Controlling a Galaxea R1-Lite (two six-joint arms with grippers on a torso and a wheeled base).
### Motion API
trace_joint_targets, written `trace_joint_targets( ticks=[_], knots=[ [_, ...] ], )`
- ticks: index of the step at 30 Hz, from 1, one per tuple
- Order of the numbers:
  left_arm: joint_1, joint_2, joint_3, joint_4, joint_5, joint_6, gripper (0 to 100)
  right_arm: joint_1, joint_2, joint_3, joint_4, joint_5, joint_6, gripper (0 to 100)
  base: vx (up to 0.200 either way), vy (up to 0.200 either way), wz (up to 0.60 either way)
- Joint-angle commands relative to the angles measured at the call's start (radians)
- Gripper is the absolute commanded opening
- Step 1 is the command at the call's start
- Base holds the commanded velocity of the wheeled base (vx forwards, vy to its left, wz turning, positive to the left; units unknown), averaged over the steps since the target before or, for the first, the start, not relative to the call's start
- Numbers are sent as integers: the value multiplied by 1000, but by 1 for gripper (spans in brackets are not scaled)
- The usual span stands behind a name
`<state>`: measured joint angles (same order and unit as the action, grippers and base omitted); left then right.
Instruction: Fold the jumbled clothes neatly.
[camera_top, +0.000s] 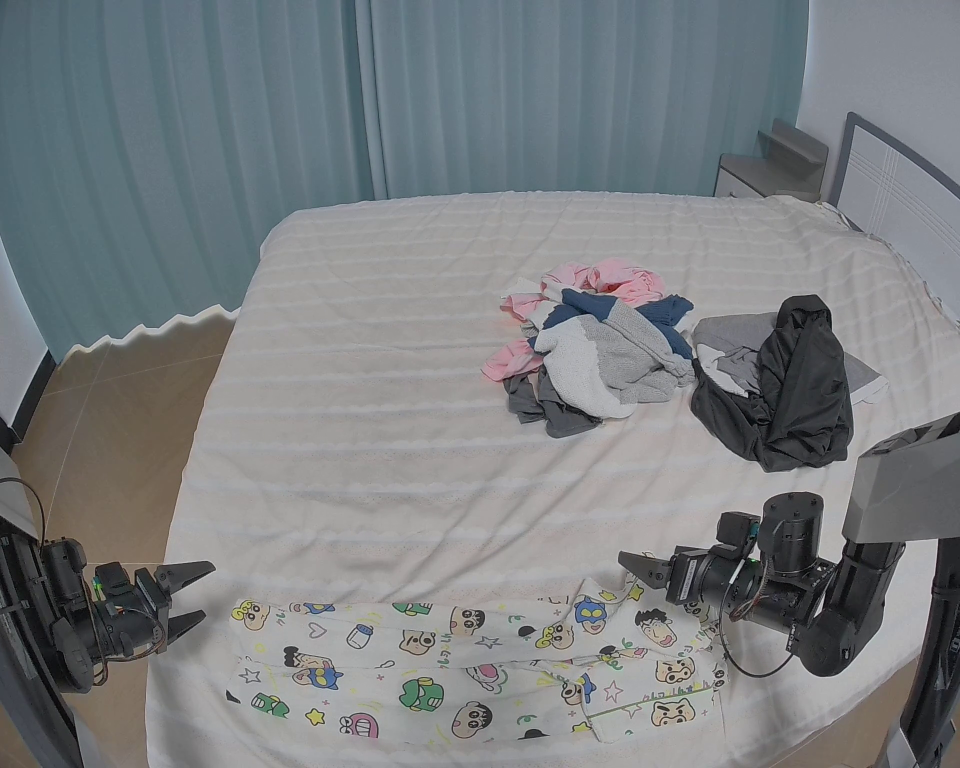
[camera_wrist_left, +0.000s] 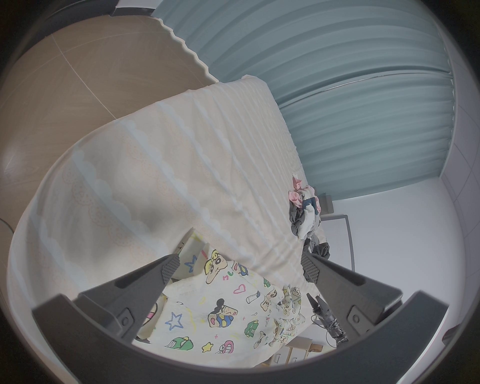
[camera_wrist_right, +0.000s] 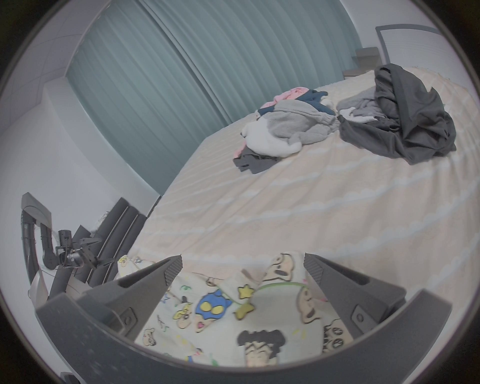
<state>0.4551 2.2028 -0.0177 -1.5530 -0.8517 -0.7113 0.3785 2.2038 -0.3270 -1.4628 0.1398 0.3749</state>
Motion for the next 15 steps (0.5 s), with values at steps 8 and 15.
trace_joint_targets(
  ticks=[8,15],
  knots=[
    [0,2,16,-15,0,0,100,122,30,13,2,3,25,100,0,0,0],
    [0,2,16,-15,0,0,100,99,129,69,2,-2,45,100,0,0,0]
  ],
)
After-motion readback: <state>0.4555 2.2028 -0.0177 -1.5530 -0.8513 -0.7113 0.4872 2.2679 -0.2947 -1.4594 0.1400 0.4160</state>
